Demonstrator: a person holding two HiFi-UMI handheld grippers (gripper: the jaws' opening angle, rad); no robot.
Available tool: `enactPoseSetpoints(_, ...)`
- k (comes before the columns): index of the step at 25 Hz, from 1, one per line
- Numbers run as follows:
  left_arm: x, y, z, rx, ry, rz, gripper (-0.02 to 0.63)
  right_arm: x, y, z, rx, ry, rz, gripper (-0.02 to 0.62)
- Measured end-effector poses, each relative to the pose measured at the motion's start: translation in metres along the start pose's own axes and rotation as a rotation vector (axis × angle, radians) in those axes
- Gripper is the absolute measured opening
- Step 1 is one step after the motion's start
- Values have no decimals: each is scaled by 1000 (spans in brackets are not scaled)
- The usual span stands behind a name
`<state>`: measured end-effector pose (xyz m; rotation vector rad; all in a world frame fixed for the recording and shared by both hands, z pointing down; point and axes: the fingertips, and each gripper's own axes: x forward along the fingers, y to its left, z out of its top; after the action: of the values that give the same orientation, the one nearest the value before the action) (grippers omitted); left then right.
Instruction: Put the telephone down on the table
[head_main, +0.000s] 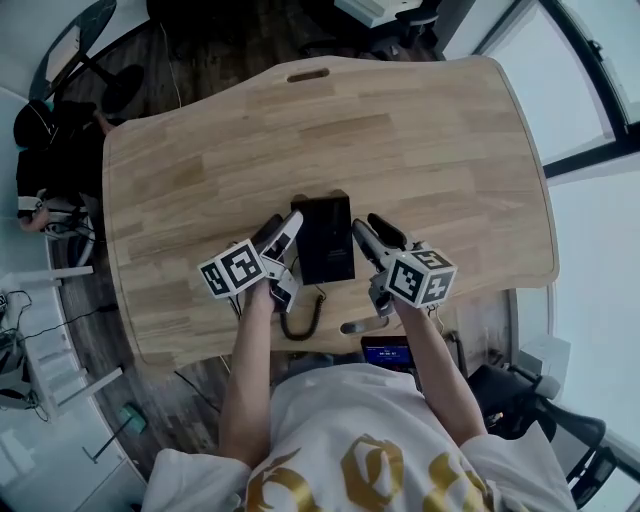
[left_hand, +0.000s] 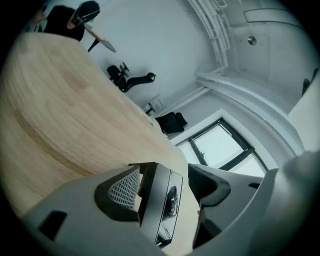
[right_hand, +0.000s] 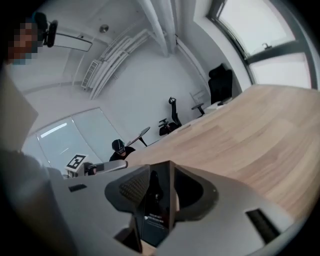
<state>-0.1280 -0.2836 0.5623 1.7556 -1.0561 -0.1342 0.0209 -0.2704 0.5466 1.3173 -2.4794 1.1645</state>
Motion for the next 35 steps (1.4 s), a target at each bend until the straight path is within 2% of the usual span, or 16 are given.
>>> enactPoseSetpoints(2,-13,-14,1,90,-22,2,293,-12,7,8,-47,-47,-30,121)
enactPoseSetpoints(3,-20,-23,1,140,-31,0,267,-17,12,11,-64,-67,-35,104)
enactPoseSetpoints(6,-38,-43,-2,289,-60,35,105,-35,29,19,-118,-131,-35,32)
enactPoseSetpoints(8,-49,-57,-5,382,-76,54,59,-47,43,20,-151,-160,-25,21)
enactPoseSetpoints(10,-60,-75,-7,447,-105,46,43,-59,55,17,-176,-181,-18,18)
enactPoseSetpoints(15,-84,-110,-20,530,-144,11,14,-82,82,6,-234,-207,-48,14)
enactPoseSetpoints(20,-105,-127,-32,532,-179,-16,12,-106,102,1,-348,-209,-105,14)
enactPoseSetpoints(27,-126,-135,-44,635,-213,61,9,-139,101,0,-354,-226,-140,11)
enactPoseSetpoints(35,-145,-149,-50,691,-260,66,9,-163,109,-5,-355,-255,-151,11)
